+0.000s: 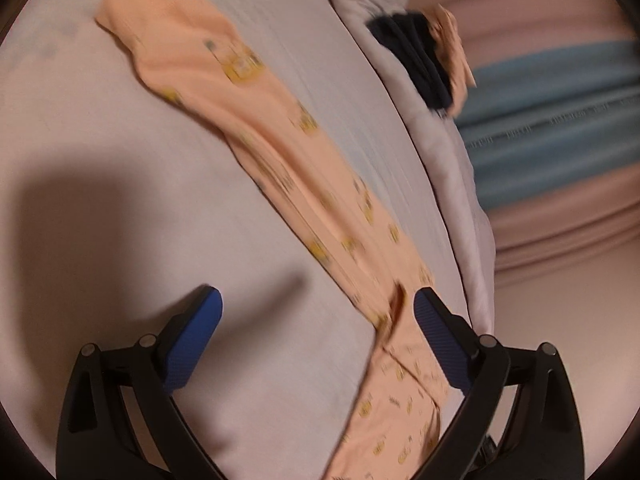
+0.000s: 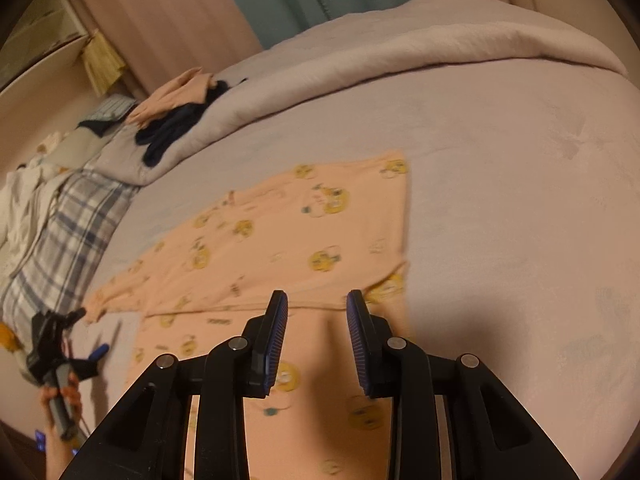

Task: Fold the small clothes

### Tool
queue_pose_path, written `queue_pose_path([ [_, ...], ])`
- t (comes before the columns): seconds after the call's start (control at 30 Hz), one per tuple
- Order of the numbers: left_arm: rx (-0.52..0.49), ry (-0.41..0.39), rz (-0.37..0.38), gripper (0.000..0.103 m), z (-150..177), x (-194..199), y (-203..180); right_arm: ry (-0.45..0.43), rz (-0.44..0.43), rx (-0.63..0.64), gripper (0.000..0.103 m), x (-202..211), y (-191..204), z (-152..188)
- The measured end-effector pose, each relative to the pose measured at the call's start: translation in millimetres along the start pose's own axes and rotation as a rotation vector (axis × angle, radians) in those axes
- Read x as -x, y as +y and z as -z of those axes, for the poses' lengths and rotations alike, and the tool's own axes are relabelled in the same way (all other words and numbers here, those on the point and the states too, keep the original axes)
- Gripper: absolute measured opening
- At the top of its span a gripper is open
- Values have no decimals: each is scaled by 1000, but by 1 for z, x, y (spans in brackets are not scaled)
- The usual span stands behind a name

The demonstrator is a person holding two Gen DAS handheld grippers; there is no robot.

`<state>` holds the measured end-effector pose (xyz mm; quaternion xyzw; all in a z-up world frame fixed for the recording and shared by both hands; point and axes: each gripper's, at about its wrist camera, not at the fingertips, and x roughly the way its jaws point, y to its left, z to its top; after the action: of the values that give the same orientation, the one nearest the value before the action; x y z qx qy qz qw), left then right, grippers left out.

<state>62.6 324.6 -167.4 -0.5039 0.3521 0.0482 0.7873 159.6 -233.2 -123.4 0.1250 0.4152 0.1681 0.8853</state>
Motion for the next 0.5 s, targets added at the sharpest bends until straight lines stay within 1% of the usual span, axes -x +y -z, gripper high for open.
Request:
queue_pose_path([
  [0.17,67,-52,8,97,-28,-3,13,26,-27,41,30,-8,19,2],
  [0.33,80,-104,-4,97,-56,-4,24,54,-47,54,30,-18,30,1],
  [0.5,115,-144,12,97,-79,-4,34,66,-58,83,30,-20,43,4],
])
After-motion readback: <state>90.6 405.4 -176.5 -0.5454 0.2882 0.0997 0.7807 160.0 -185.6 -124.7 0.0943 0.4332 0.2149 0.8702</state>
